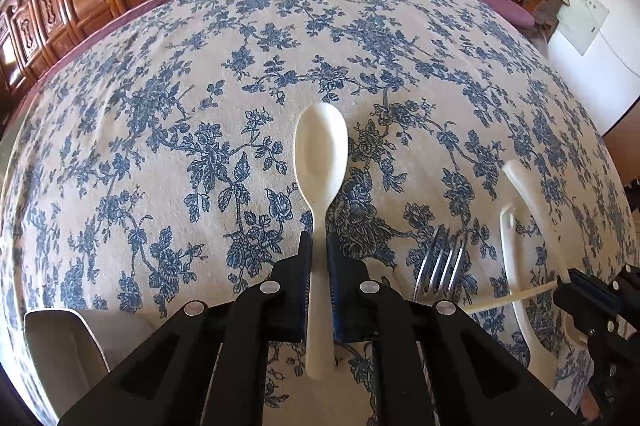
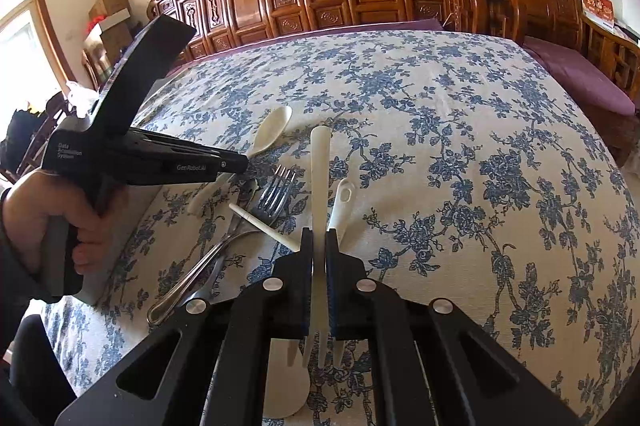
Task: Organize utensils
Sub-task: 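Grasp a white plastic spoon with the left tool while the right tool holds the fork, then carry the white plastic spoon into the grey tray and open the left tool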
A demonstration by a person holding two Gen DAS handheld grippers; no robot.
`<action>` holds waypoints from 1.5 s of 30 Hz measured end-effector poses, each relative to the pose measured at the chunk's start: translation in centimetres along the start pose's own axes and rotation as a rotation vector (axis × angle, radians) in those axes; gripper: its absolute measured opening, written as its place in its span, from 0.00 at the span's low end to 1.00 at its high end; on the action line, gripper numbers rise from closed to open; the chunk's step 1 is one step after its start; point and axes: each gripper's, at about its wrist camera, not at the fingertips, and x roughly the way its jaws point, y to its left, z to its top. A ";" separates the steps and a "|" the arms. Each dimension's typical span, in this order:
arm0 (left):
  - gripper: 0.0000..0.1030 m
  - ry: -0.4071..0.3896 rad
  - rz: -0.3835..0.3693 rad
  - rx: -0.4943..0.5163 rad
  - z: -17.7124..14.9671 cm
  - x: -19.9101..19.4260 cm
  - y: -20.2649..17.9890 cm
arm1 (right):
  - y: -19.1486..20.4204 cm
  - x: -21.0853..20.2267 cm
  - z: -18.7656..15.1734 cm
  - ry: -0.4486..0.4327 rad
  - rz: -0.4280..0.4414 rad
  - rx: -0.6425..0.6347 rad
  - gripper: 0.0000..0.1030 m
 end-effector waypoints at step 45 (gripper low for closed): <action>0.07 -0.209 0.029 -0.064 -12.8 -15.1 6.2 | 8.7 0.0 -0.9 0.009 0.049 -0.132 0.07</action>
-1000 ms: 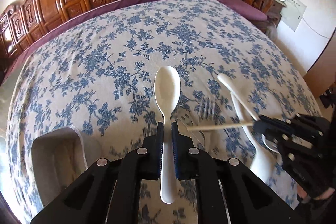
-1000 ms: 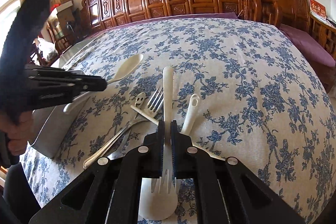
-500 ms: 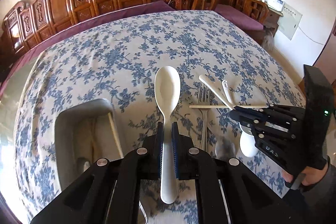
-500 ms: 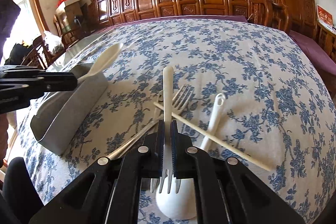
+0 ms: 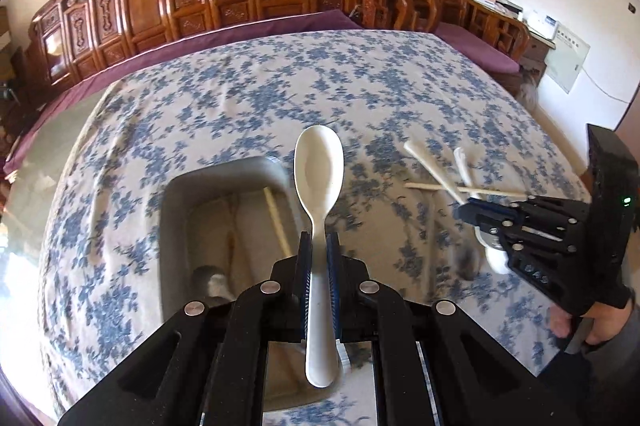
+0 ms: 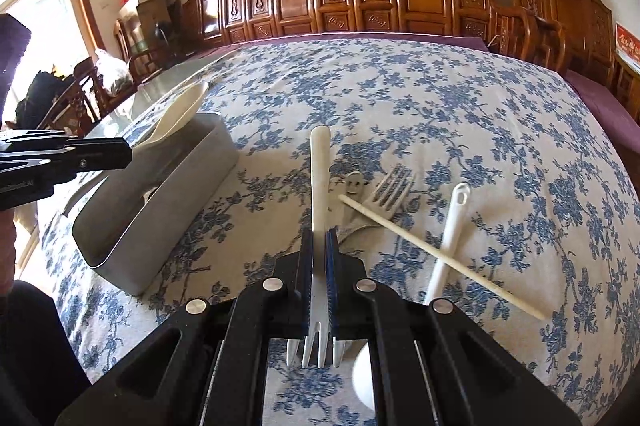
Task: Organize utensils
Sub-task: 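Carry the white plastic spoon into the grey tray and open the left tool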
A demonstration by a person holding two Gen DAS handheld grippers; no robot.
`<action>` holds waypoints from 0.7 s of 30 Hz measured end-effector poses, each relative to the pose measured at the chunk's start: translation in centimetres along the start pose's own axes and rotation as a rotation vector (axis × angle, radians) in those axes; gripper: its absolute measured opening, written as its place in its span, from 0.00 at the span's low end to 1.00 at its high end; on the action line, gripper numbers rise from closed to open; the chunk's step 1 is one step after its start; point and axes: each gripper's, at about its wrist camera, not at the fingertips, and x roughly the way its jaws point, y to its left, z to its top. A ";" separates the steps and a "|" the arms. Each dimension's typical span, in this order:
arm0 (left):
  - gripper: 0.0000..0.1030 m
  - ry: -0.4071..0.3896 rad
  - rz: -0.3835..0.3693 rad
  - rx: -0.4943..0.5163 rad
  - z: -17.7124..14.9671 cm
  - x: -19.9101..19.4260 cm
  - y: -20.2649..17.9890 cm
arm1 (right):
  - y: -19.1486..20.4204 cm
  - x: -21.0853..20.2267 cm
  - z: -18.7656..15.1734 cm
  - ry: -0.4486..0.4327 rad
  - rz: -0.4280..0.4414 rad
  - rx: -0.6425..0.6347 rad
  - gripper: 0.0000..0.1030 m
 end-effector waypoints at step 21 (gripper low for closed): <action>0.07 0.033 0.074 -0.156 -3.4 3.2 7.4 | 2.9 0.9 0.2 0.042 -0.003 -0.058 0.07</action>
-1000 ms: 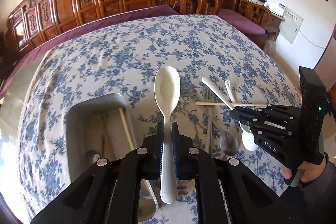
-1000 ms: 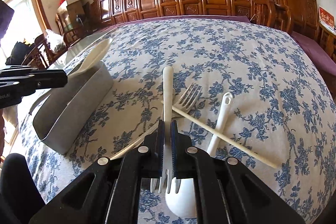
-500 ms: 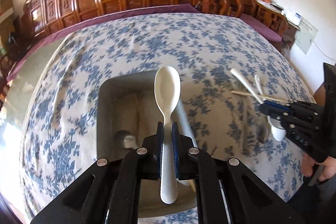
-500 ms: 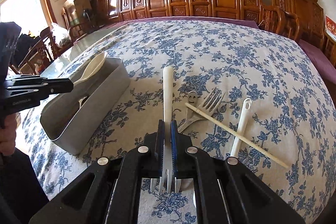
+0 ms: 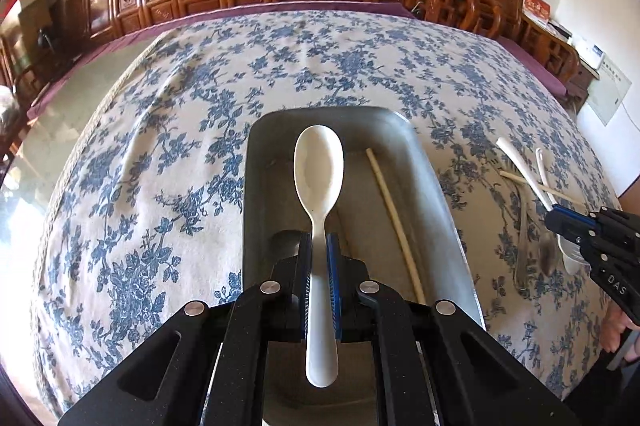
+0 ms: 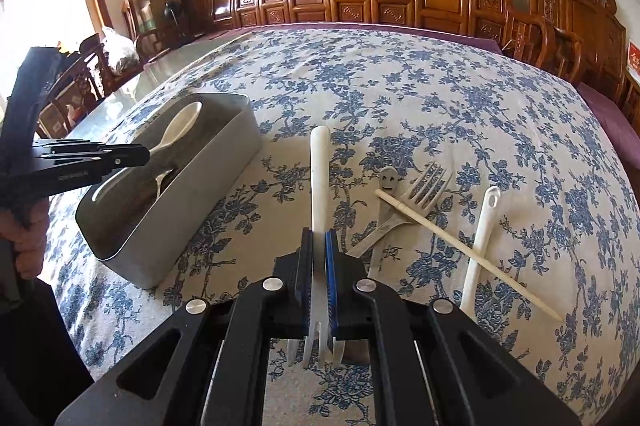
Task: Organize utensils
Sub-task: 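Carry the white plastic spoon into the grey tray and open the left tool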
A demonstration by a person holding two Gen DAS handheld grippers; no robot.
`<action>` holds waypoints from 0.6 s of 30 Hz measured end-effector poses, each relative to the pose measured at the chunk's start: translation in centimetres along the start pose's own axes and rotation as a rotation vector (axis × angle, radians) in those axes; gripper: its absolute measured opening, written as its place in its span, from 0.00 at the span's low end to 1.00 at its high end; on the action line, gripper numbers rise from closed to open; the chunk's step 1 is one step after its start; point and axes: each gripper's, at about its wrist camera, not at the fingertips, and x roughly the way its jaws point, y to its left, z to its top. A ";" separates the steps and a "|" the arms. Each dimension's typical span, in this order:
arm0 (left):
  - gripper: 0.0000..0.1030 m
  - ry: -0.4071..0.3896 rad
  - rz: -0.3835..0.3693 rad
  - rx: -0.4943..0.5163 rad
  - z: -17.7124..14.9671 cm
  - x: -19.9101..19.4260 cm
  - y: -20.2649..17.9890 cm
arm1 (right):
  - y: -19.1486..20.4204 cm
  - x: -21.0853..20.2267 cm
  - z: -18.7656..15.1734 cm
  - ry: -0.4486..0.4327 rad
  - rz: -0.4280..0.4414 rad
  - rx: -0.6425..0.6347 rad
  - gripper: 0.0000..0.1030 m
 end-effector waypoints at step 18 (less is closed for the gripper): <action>0.07 0.026 0.012 0.000 -0.2 0.8 -0.2 | 1.2 -0.1 -0.1 0.009 0.003 -0.015 0.07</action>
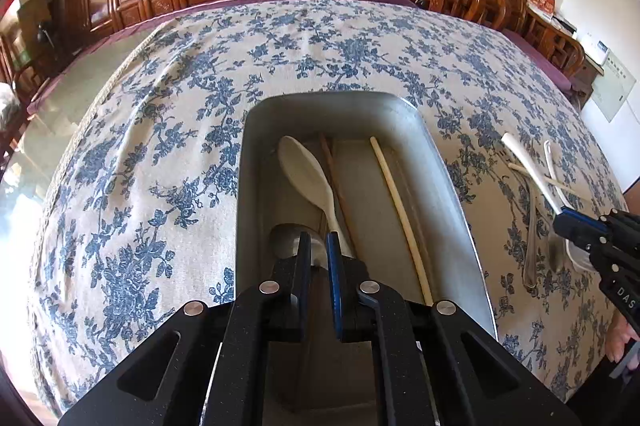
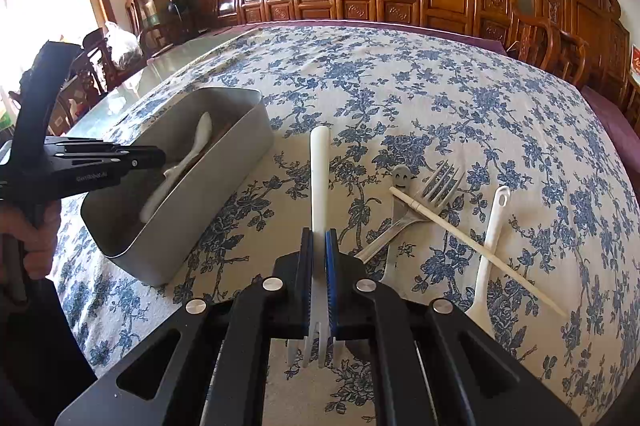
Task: Organize utensils
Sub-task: 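Carry the white plastic spoon into the grey tray and open the left tool, then carry the white plastic fork into the grey tray and open the right tool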
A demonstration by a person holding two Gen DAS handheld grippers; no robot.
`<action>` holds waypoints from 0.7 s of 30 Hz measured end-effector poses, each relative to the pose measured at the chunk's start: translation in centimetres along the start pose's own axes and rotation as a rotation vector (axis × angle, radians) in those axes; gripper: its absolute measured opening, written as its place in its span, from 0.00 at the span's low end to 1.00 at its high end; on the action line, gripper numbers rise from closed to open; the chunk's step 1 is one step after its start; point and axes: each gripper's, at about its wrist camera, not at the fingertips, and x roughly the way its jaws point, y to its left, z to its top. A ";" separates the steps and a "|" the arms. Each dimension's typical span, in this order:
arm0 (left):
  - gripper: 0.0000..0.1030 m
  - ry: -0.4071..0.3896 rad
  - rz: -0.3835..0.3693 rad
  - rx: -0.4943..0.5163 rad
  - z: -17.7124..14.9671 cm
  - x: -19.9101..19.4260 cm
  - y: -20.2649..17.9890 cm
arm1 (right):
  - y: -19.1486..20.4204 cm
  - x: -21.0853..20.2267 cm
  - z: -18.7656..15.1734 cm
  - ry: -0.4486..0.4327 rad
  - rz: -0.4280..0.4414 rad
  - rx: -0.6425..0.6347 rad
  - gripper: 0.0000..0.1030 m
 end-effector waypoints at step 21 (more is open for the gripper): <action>0.16 -0.108 -0.009 0.005 0.8 -4.6 2.2 | 4.9 -1.3 4.3 -0.044 0.062 -0.025 0.07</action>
